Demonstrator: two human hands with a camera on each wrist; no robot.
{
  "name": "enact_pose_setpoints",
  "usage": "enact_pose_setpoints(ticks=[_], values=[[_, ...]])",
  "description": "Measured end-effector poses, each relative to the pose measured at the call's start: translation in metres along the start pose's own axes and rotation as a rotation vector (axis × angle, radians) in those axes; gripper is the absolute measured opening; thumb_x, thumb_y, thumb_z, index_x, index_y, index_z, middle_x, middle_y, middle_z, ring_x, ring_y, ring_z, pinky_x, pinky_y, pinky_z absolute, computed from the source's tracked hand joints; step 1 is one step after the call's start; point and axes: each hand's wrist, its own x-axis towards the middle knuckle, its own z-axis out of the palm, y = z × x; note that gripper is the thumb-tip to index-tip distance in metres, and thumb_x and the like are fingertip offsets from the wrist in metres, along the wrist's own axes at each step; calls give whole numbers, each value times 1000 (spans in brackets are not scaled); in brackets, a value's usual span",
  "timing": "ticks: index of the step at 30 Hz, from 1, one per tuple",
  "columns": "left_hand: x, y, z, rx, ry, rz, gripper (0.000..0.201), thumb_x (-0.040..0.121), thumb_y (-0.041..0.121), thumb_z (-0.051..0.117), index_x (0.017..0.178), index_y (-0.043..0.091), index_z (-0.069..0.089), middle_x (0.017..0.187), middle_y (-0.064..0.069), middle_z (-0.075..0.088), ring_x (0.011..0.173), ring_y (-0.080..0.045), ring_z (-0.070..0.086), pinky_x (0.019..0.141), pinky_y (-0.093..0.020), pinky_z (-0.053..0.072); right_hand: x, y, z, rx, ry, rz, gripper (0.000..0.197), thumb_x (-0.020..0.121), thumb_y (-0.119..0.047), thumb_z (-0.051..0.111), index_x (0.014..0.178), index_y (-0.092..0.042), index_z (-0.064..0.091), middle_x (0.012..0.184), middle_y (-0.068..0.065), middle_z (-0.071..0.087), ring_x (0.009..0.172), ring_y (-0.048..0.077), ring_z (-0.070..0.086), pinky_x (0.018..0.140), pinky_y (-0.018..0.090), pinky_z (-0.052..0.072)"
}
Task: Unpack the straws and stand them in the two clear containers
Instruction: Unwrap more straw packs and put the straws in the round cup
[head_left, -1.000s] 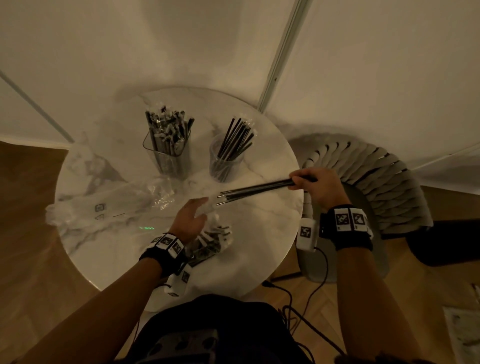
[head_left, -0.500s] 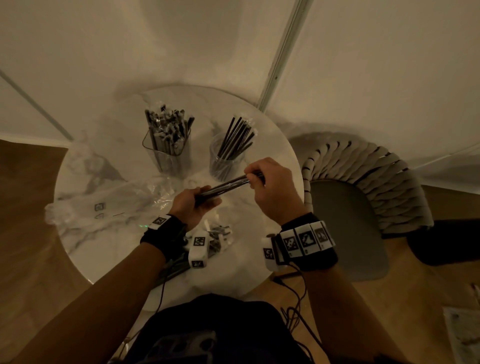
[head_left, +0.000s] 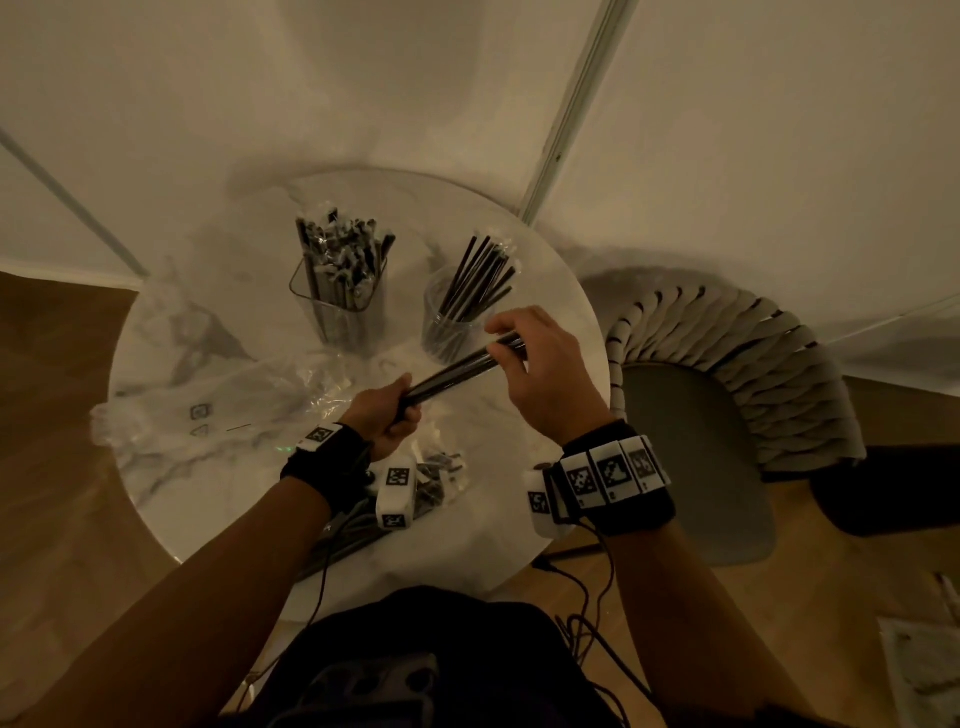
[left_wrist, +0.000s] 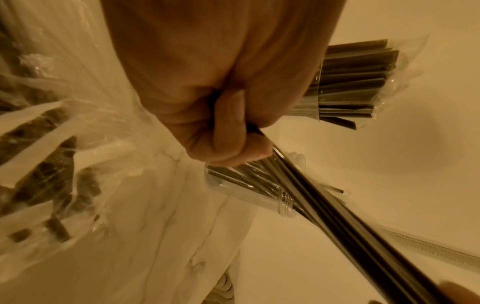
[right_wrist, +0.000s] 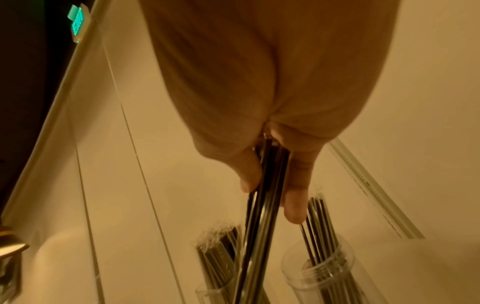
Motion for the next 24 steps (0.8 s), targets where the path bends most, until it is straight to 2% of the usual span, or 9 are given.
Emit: enact_pose_setpoints(ticks=[3,7,11,14,16,18,20,22,24], values=[[5,0,0,3,31,13,31,104,34,42,94,5,49,45,-3,42,30,-9,32,27,-18,24,-1,0,4,-24,-27,-32,11,90,-6,61,98,-6,68,94,6,64,79,15,61,74,27,53],[9,3,-3,-18,3,45,30,103,35,46,96,5,48,52,-6,43,33,-10,34,30,-19,26,4,-1,-6,-13,-35,-21,12,86,-4,64,93,-5,74,86,6,67,73,17,64,71,33,56],[6,16,8,-145,-25,132,24,102,30,48,94,7,50,73,-10,51,49,-15,51,37,-21,38,21,-1,-28,-43,-16,33,13,87,-4,66,92,-11,76,86,4,69,72,14,66,72,30,57],[6,25,12,-145,4,174,33,103,33,44,87,7,56,72,-10,57,62,-23,58,54,-30,47,40,-2,-56,-40,43,32,11,87,-3,67,93,-8,75,85,5,71,72,9,67,72,21,55],[6,31,16,-20,41,211,34,103,32,43,89,6,60,74,-9,59,67,-25,60,59,-32,47,54,-4,-77,-58,87,24,11,88,-1,67,95,-4,75,84,5,70,70,3,67,68,6,47],[7,37,22,172,87,272,25,102,24,45,94,6,60,79,-8,59,67,-23,59,59,-32,46,68,-4,-93,-90,117,29,12,88,-1,67,96,-4,75,83,4,70,70,-3,66,66,2,44],[15,42,28,427,157,366,15,98,19,53,100,6,60,88,-12,63,71,-25,62,62,-36,51,82,-1,-102,-105,134,30,13,88,-1,65,95,-4,76,85,6,70,70,4,67,66,5,46],[20,45,34,690,230,485,14,89,22,65,97,12,59,100,-19,67,85,-34,67,75,-44,58,94,6,-103,-144,126,32,13,88,-1,65,94,-6,76,86,7,71,67,12,67,68,7,49],[24,45,41,849,282,566,39,81,26,74,113,11,56,112,-16,65,102,-34,64,89,-45,54,105,15,-96,-185,92,44,13,87,-1,65,94,-6,76,86,7,70,70,18,67,71,15,53]])
